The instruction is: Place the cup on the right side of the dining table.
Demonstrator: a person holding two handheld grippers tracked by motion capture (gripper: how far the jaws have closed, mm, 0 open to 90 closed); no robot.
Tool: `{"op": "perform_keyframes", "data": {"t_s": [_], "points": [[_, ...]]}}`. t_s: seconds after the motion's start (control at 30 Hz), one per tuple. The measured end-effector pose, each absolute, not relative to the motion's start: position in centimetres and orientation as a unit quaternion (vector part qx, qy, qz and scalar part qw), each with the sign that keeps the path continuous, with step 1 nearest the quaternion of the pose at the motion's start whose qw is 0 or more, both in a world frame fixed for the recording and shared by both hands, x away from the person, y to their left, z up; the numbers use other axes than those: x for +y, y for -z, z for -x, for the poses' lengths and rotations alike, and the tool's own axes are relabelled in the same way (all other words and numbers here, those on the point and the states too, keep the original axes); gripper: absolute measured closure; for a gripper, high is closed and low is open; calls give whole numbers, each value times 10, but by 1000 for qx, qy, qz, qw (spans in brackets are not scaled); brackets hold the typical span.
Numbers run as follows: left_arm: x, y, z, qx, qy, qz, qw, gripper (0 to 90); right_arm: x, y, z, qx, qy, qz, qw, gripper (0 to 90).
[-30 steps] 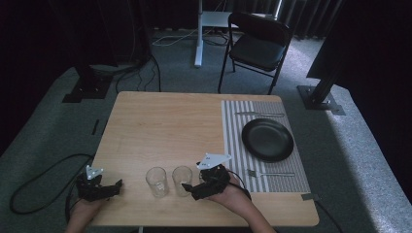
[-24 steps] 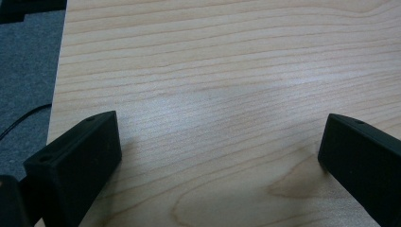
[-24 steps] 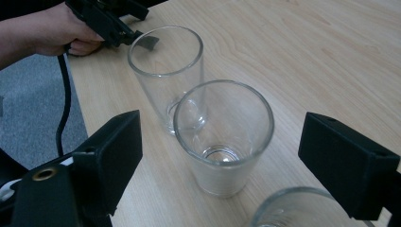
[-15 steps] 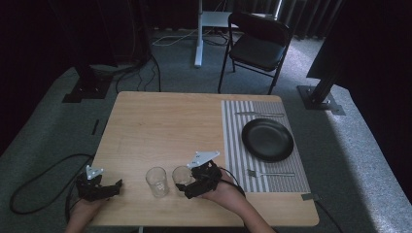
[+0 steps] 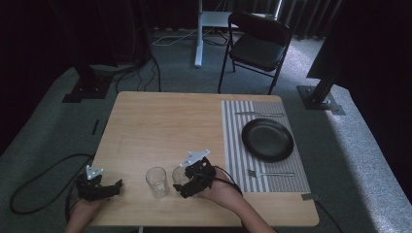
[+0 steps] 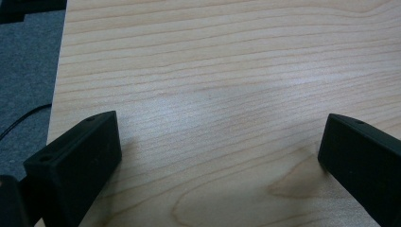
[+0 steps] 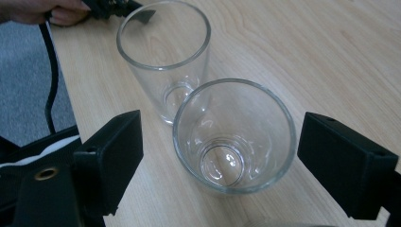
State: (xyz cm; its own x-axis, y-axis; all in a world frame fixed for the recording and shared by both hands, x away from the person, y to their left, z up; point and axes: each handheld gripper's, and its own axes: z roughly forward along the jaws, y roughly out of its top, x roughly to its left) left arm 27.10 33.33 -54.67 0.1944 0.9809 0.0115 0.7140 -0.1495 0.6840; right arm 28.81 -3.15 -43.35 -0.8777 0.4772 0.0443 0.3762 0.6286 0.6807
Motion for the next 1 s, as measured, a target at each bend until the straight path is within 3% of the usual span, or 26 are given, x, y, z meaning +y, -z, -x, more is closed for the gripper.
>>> {"op": "perform_keyframes", "data": {"t_s": [0.47, 1.0], "points": [[333, 547, -271, 589, -238, -720, 281, 6, -18, 437, -297, 913, -309, -258, 65, 159], [333, 547, -271, 589, -238, -720, 281, 6, -7, 442, -301, 926, -269, -254, 73, 272]]}}
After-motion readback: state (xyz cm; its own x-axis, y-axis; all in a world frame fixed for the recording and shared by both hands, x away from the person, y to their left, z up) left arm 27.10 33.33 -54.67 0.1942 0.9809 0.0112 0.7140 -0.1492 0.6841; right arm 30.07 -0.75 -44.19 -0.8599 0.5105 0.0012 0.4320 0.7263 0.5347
